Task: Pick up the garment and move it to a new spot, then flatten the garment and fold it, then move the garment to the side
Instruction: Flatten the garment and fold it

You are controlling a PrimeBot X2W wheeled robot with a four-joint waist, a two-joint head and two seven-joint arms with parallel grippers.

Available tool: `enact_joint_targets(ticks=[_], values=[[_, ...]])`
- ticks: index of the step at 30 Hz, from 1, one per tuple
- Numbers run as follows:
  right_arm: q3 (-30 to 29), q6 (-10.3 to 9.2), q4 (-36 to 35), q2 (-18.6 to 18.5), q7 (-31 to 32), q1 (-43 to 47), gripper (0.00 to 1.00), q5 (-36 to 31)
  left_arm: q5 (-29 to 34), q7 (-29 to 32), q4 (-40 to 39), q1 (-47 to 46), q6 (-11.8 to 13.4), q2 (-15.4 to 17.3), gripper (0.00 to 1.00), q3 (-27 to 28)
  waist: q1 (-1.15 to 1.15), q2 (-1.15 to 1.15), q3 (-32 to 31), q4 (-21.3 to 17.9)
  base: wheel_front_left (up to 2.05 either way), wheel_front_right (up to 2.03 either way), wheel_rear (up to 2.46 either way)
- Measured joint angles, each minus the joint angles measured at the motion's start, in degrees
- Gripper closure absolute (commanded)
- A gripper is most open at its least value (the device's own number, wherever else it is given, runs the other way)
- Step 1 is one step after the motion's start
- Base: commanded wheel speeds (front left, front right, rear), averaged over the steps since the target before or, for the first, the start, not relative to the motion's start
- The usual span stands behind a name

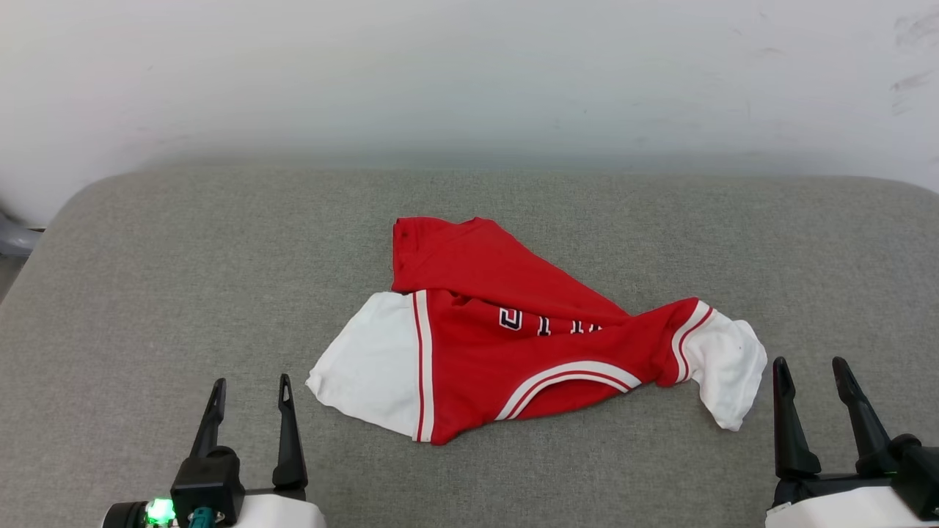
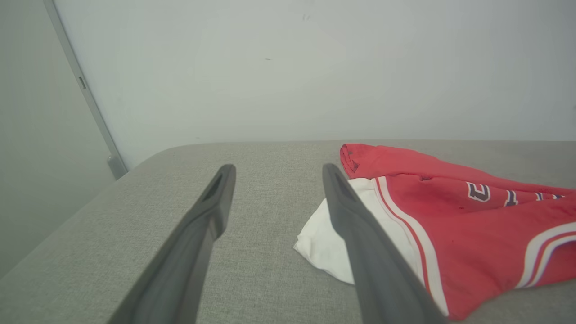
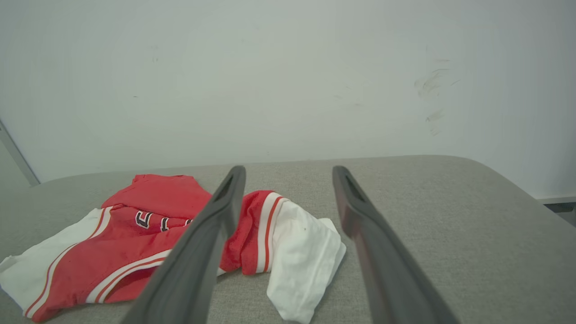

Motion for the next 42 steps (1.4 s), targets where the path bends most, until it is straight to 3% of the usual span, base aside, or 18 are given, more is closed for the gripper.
enact_joint_targets(ticks=[30,35,42], values=[[0.89,0.0,1.24,0.01,0.0,0.21,0.0,-1.05,3.46,0.0,1.54,0.57,-3.76,-1.8,0.0,1.78,0.0,0.0,-0.52,0.43,0.0,0.0,0.0],[0.71,0.0,1.19,0.01,0.0,0.11,0.0,-0.98,3.58,0.0,1.59,-3.08,-6.62,-0.44,0.0,1.56,0.01,0.0,0.03,0.88,0.0,0.0,0.0],[0.67,0.0,0.69,0.01,0.0,-0.8,0.0,-0.98,1.29,0.0,6.75,-15.44,-14.03,3.87,0.0,1.78,0.01,0.0,2.13,1.47,0.0,0.0,0.0]])
